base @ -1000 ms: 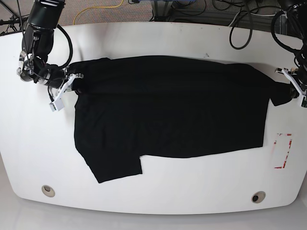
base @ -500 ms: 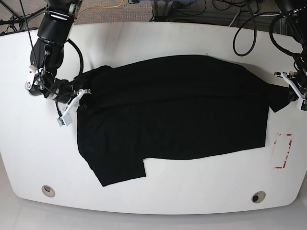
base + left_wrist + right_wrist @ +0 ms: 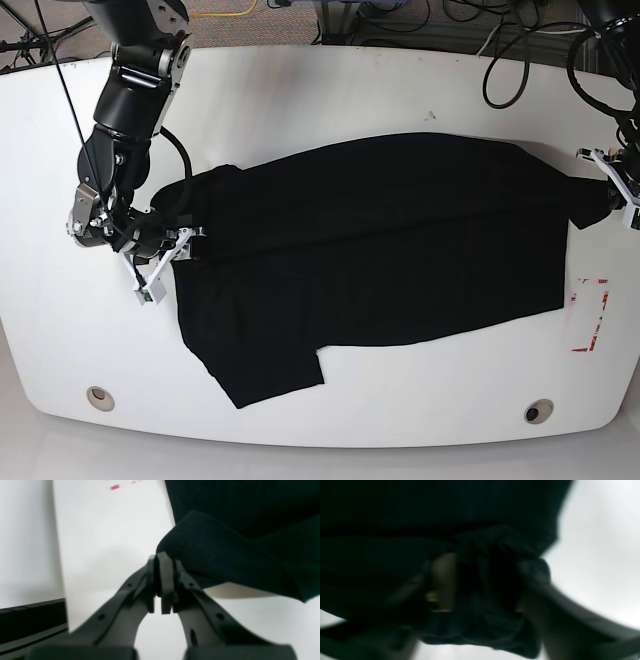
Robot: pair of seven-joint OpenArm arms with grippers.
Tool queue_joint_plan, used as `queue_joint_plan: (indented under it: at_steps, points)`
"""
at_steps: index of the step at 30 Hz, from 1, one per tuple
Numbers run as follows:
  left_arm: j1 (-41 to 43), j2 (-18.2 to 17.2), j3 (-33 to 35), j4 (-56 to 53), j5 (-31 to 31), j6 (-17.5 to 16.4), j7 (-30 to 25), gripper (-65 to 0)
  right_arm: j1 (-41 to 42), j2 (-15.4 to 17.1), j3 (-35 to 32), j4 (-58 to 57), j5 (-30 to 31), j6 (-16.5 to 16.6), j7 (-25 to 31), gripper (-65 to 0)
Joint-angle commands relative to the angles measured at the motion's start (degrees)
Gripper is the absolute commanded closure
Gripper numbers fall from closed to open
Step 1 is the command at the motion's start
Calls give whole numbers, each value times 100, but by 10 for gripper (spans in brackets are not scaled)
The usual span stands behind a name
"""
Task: Fold the T-shirt properly
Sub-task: 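Adjust the right gripper's hold on the shirt corner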
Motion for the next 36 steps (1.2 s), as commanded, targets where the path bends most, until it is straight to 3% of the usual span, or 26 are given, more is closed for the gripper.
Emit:
queue_joint_plan:
  at_steps: [1,4,13,21,36]
  points:
    - [-52,-129,-41,85,-30,32,-87,0,33,144,86,301,150,40,-16,-468]
    - [-70,-129,-41,85,-30,32,-87,0,-222,258,323,653,484,40,-113,-515]
    - [-87,-129,-32,94,-30,32,-87,0,-1277,460,1316,1242,1812,-4,-148,-517]
    - [-70,-155,-41,103,-30,32,-87,0,-2059,495,1527,1216,2489,31,-77,-517]
    - [-52,-287,-41,103,-30,32,-87,0,-2182,47,1475,583,2550,40,222,-517]
